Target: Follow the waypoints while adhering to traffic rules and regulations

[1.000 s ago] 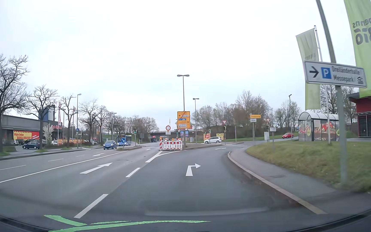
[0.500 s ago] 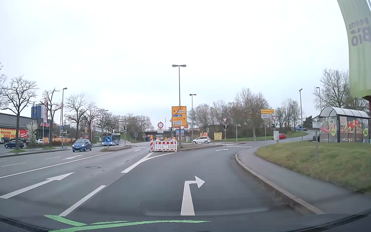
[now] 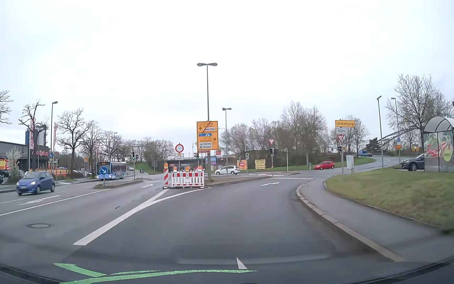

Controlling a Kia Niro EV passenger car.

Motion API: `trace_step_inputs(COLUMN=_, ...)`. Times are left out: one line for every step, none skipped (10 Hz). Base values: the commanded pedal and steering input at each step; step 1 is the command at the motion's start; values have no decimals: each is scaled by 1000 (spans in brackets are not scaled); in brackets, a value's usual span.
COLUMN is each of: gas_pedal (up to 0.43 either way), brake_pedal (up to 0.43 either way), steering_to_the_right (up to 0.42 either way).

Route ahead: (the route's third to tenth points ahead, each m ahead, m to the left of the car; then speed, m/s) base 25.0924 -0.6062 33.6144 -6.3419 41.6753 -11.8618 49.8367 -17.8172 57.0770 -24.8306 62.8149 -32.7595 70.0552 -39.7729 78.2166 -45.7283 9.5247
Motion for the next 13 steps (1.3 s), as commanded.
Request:
trace_step_inputs(gas_pedal=0, brake_pedal=122, steering_to_the_right=33)
trace_step_inputs(gas_pedal=0, brake_pedal=122, steering_to_the_right=34)
trace_step_inputs(gas_pedal=0, brake_pedal=128, steering_to_the_right=37)
trace_step_inputs(gas_pedal=0, brake_pedal=128, steering_to_the_right=40)
trace_step_inputs(gas_pedal=0, brake_pedal=128, steering_to_the_right=42)
trace_step_inputs(gas_pedal=0, brake_pedal=128, steering_to_the_right=44)
trace_step_inputs(gas_pedal=0, brake_pedal=128, steering_to_the_right=45)
trace_step_inputs(gas_pedal=0, brake_pedal=134, steering_to_the_right=45)
trace_step_inputs(gas_pedal=0, brake_pedal=134, steering_to_the_right=47)
trace_step_inputs(gas_pedal=0, brake_pedal=140, steering_to_the_right=51)
trace_step_inputs(gas_pedal=0, brake_pedal=140, steering_to_the_right=53)
trace_step_inputs(gas_pedal=0, brake_pedal=140, steering_to_the_right=55)
trace_step_inputs(gas_pedal=0, brake_pedal=140, steering_to_the_right=57)
